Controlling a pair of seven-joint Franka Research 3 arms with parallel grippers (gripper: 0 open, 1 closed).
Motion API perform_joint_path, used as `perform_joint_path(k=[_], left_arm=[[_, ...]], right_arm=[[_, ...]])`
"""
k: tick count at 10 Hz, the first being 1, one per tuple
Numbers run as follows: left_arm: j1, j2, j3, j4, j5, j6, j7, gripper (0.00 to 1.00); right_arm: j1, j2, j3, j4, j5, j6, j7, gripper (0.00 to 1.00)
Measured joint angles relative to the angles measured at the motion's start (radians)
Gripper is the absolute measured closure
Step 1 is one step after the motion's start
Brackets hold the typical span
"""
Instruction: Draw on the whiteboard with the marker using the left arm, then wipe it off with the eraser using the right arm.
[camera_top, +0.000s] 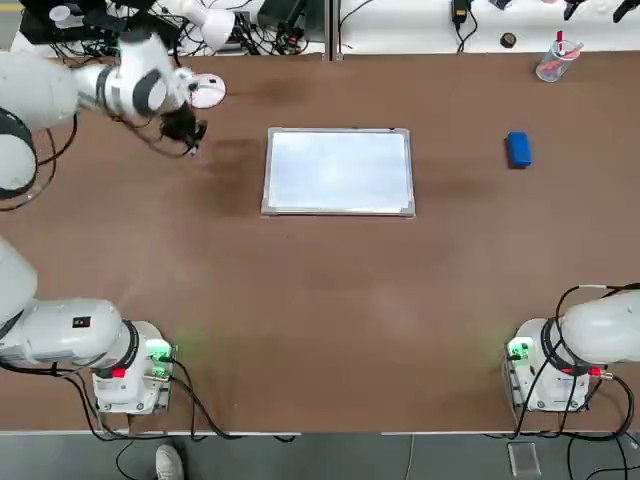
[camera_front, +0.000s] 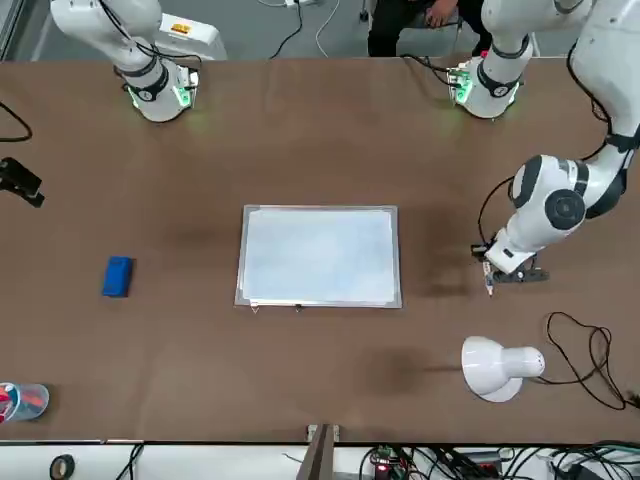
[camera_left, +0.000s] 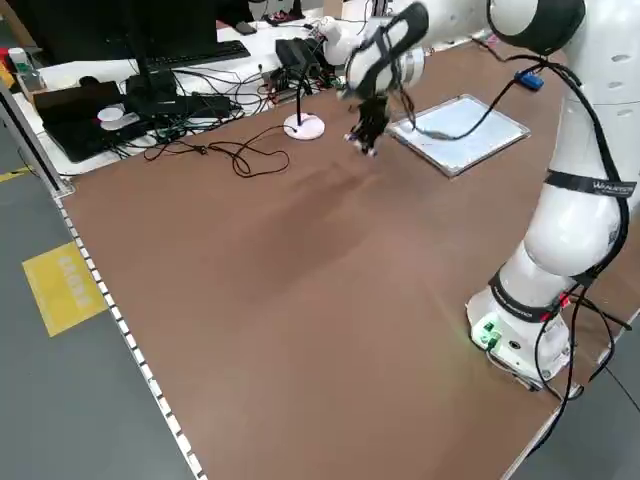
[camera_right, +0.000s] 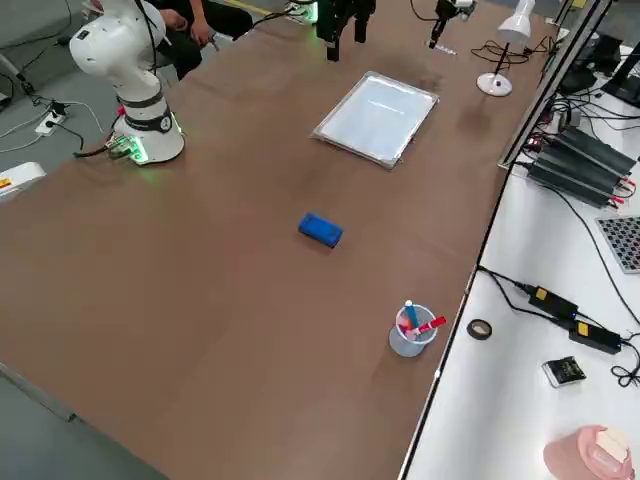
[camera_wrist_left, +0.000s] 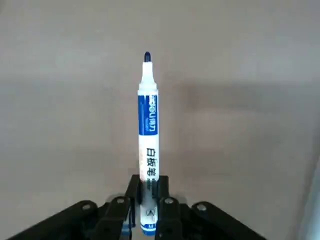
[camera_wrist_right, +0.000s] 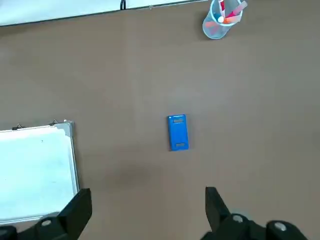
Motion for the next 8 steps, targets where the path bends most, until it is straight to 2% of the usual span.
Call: perform_joint_path(k=[2, 3, 5, 8], left_arm=[[-0.025, 0.001, -0.067, 0.147, -0.120, -0.170, -0.137, 0.82], [-0.051, 0.010, -0.086, 0.209, -0.181, -0.217, -0.213, 0.82], [-0.111, 0.051, -0.092, 0.284, -0.305, -0.238, -0.329, 0.82], [-0.190, 0.166, -0.092, 0.372, -0.520, -0.236, -0.400, 0.82]], right_arm=[[0.000, 0.000, -0.001, 0.000, -0.002, 0.000, 0.000, 0.00], [-0.001, 0.000, -0.002, 0.000, -0.003, 0.000, 0.000, 0.00], [-0.002, 0.000, -0.005, 0.000, -0.003, 0.000, 0.000, 0.00], [-0.003, 0.001, -0.007, 0.000, -0.003, 0.000, -0.001, 0.00]])
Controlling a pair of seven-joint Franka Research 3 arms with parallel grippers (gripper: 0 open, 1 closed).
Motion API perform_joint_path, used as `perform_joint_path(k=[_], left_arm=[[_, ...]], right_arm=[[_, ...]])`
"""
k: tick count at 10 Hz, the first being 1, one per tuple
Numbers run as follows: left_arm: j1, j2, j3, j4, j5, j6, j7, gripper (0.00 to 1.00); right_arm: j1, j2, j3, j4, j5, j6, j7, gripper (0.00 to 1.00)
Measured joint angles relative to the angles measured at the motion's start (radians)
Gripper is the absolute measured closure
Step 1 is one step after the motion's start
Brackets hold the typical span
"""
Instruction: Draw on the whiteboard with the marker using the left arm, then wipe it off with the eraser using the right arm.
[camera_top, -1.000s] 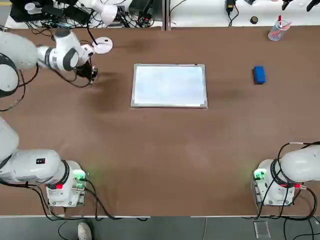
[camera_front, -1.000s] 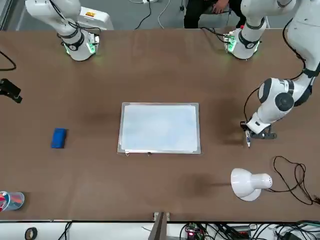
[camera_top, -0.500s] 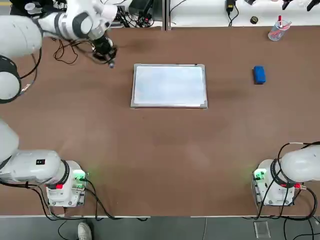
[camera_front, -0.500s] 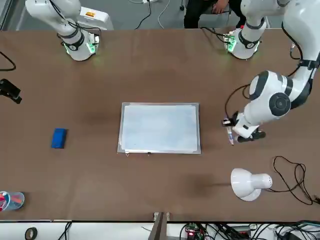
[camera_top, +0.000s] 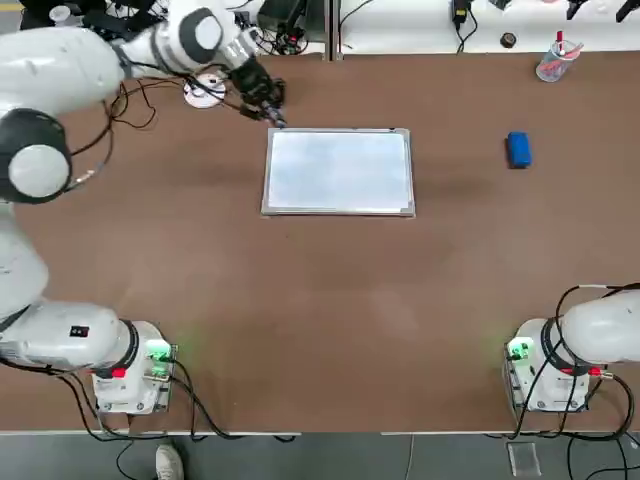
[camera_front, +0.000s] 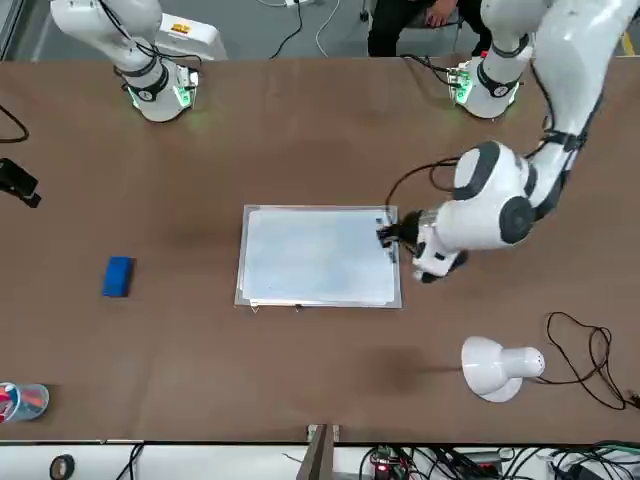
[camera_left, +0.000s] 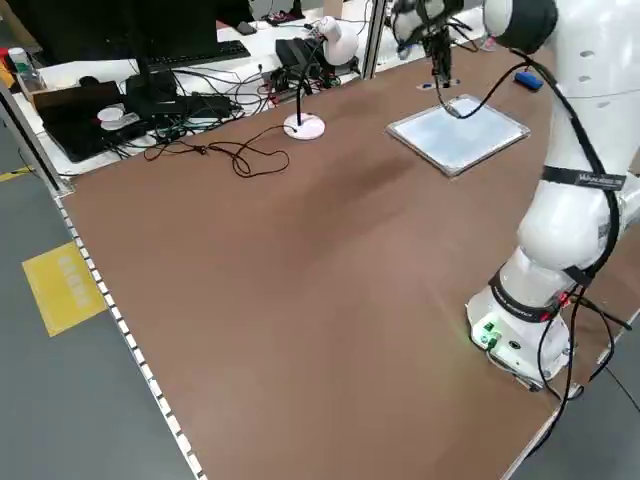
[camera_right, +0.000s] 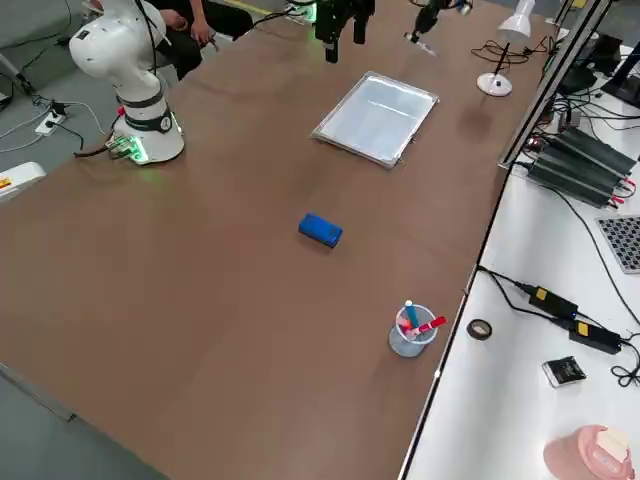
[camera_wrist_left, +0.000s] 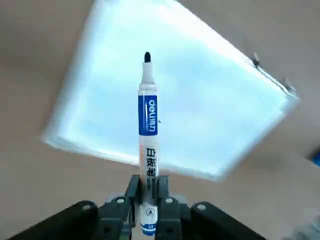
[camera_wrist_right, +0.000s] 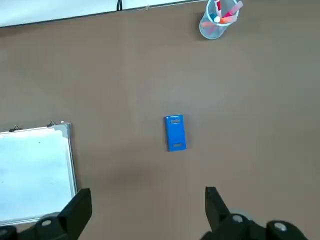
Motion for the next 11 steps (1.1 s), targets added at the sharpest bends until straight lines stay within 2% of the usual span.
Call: perform_joint_path(k=[4, 7, 11], left_arm=[[-0.089, 0.150, 0.000, 0.089, -0.321, 0.100, -0.010, 0.82], [-0.138, 0.206, 0.000, 0.115, -0.560, 0.185, -0.011, 0.82], [-0.158, 0.271, 0.001, 0.117, -0.875, 0.205, 0.056, 0.82]], right_arm=[[0.000, 0.001, -0.001, 0.000, -0.001, -0.001, -0.001, 0.00], [0.000, 0.002, -0.001, 0.000, -0.001, -0.001, -0.001, 0.00], [0.002, 0.005, 0.000, -0.001, -0.001, 0.000, -0.003, 0.00]])
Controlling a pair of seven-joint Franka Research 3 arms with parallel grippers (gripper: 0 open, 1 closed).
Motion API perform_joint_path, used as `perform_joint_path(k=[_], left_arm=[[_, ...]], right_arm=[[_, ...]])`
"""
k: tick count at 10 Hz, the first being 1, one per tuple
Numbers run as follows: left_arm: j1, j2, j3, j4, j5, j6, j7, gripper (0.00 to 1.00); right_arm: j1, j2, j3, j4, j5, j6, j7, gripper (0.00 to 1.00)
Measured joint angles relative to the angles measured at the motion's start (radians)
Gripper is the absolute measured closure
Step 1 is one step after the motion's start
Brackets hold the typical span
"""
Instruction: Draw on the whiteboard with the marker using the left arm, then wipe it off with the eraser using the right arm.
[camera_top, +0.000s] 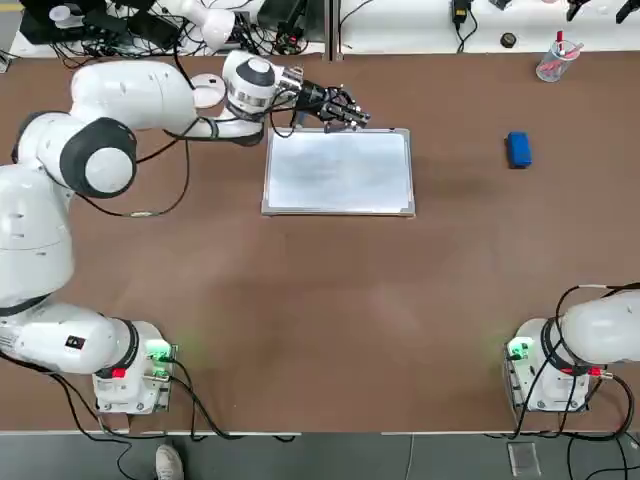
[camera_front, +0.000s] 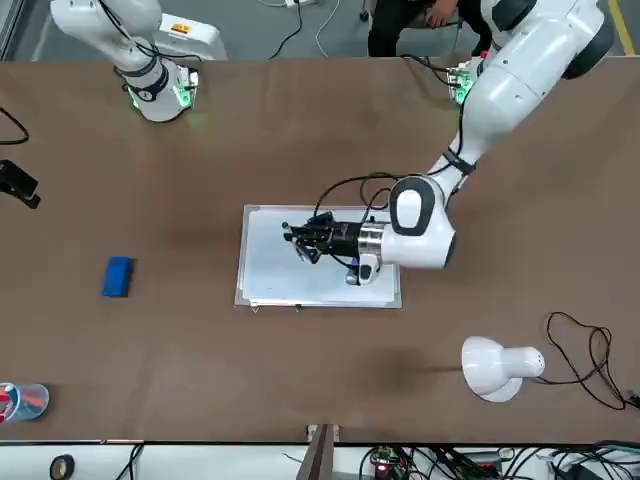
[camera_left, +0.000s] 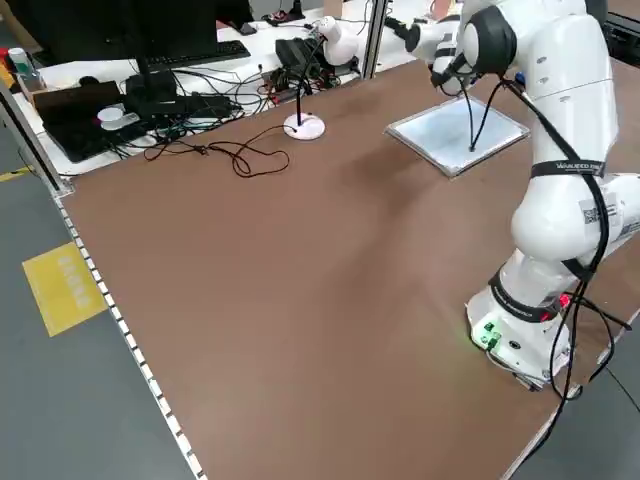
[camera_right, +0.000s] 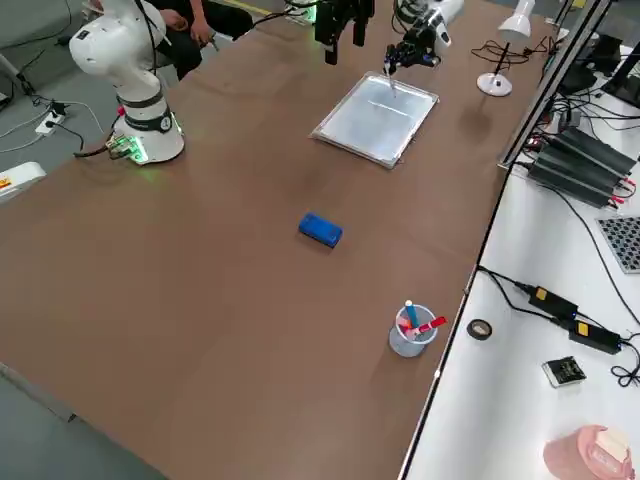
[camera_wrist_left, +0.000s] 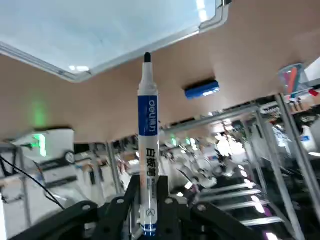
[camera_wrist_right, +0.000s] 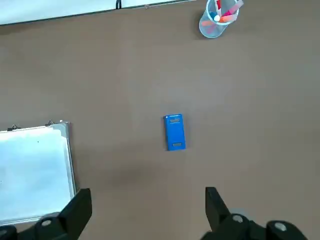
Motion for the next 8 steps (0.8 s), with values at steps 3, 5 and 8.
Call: perform_joint_path(k=[3, 5, 8], left_arm=[[-0.022, 0.047, 0.000, 0.001, -0.215, 0.000, 0.054, 0.82], [-0.039, 0.066, 0.000, 0.001, -0.301, 0.000, 0.061, 0.82], [-0.042, 0.093, 0.000, 0.001, -0.337, 0.000, 0.066, 0.82]], right_arm=[[0.003, 0.005, 0.001, -0.006, 0.000, 0.000, 0.000, 0.00], [0.003, 0.008, 0.002, -0.018, 0.000, 0.007, -0.001, 0.00], [0.002, 0.010, 0.001, -0.025, 0.000, 0.020, -0.040, 0.00]])
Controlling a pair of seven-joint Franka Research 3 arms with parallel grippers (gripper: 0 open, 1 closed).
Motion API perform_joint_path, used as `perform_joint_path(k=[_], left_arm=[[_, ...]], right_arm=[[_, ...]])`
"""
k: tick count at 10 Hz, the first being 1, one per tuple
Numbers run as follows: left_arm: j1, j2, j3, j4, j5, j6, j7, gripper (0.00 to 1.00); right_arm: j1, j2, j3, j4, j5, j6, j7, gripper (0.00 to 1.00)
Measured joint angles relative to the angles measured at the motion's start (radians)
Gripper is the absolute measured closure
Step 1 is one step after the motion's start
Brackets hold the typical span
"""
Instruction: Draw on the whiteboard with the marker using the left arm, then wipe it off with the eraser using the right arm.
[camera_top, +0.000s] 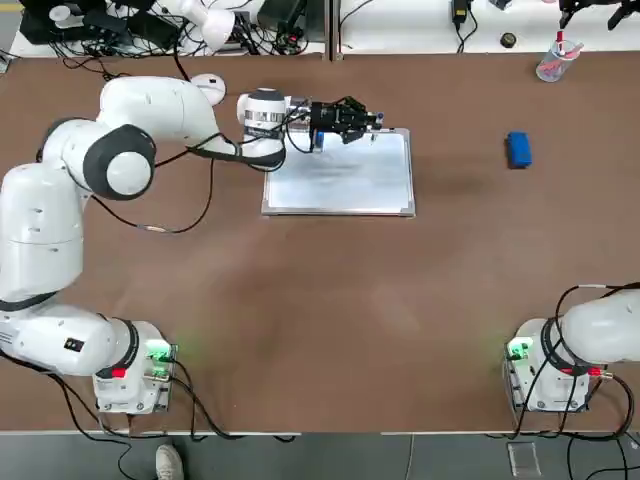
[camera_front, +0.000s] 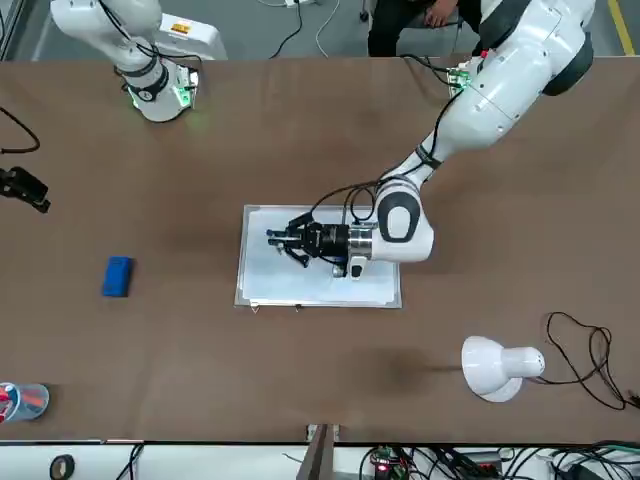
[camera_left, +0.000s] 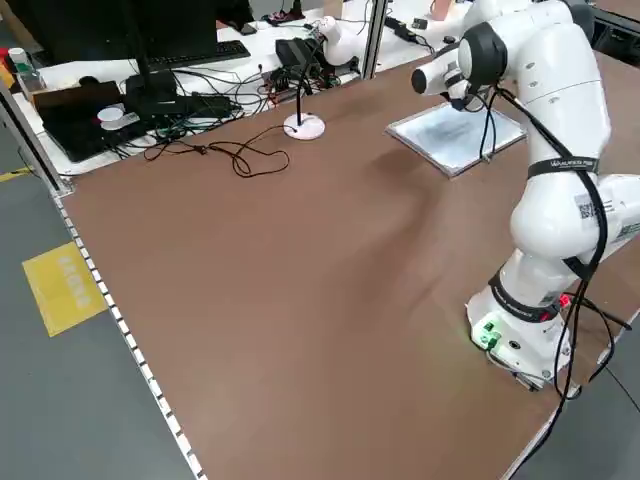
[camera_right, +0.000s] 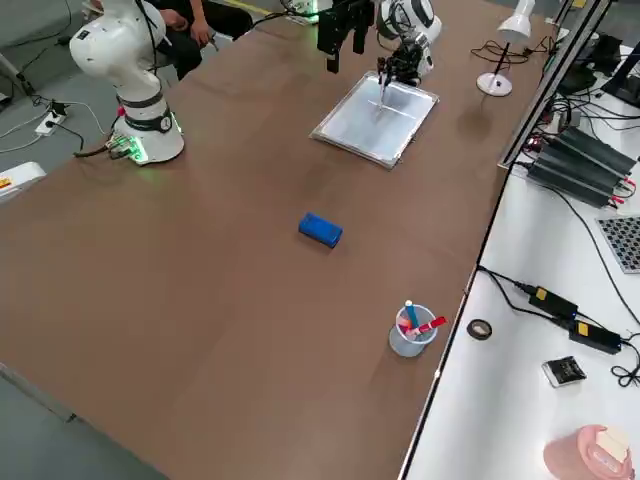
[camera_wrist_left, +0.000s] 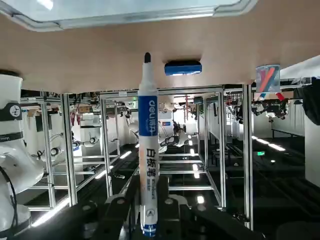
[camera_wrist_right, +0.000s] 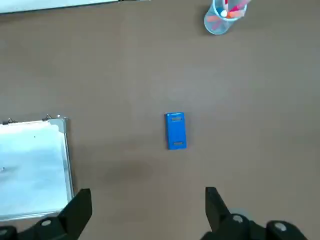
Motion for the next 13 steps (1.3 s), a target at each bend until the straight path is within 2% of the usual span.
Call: perform_joint_path(k=[6, 13], left_arm=[[-0.026, 0.067, 0.000, 0.000, -0.045, -0.001, 0.094, 0.82], [-0.056, 0.099, 0.004, 0.000, -0.069, 0.000, 0.157, 0.82]], right_arm=[[-0.002, 0.000, -0.002, 0.000, 0.001, 0.005, -0.035, 0.00], [-0.002, 0.000, -0.002, -0.005, 0.022, 0.003, -0.036, 0.00]])
